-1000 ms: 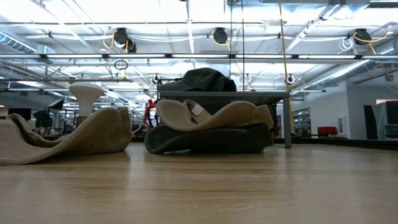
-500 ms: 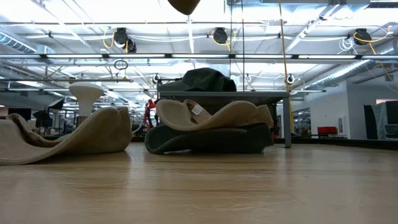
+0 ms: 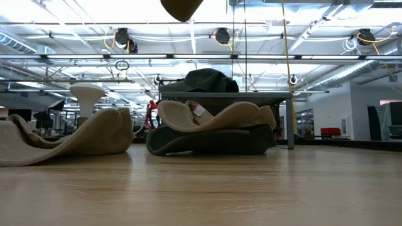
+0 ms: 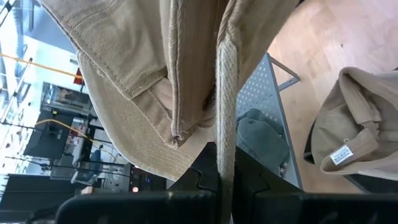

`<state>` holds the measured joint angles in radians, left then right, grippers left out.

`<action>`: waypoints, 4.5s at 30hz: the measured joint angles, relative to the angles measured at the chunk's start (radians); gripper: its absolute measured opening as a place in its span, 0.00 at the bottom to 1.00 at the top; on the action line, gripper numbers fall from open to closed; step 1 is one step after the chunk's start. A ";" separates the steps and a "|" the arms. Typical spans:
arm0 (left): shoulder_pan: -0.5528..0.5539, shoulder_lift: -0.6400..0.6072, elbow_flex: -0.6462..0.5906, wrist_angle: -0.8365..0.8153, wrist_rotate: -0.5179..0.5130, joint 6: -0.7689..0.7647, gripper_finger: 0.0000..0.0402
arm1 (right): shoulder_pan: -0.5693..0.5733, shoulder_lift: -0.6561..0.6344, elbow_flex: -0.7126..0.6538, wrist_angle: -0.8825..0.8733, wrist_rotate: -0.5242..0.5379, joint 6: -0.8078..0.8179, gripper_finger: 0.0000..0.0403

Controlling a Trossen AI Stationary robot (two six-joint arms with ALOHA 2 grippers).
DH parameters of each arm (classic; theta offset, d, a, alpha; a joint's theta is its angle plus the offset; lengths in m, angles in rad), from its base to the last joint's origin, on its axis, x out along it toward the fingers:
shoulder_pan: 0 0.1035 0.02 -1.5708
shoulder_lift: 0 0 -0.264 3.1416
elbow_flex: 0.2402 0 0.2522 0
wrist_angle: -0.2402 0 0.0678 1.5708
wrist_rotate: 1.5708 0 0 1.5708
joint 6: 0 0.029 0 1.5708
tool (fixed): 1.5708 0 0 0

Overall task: Pick & Place hat
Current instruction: Put the bottom right brown cap on the shelf

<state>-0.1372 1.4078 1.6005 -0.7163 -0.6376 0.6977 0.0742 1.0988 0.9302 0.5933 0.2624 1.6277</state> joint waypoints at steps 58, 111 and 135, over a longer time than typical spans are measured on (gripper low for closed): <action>0.006 -0.022 0.000 -0.211 0.008 -0.228 0.21 | -0.444 -0.179 0.116 -0.803 -0.084 0.003 0.09; -0.002 -0.022 0.000 -0.216 0.011 -0.255 0.21 | -0.825 0.664 1.043 -1.707 -0.545 -0.829 0.09; -0.002 -0.022 0.000 -0.214 0.011 -0.316 0.21 | -0.915 0.580 1.042 -1.748 -0.700 -1.407 0.09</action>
<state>-0.1390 1.3857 1.6001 -0.9304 -0.6270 0.3817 -0.8408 1.6784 1.9720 -1.1548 -0.4379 0.2203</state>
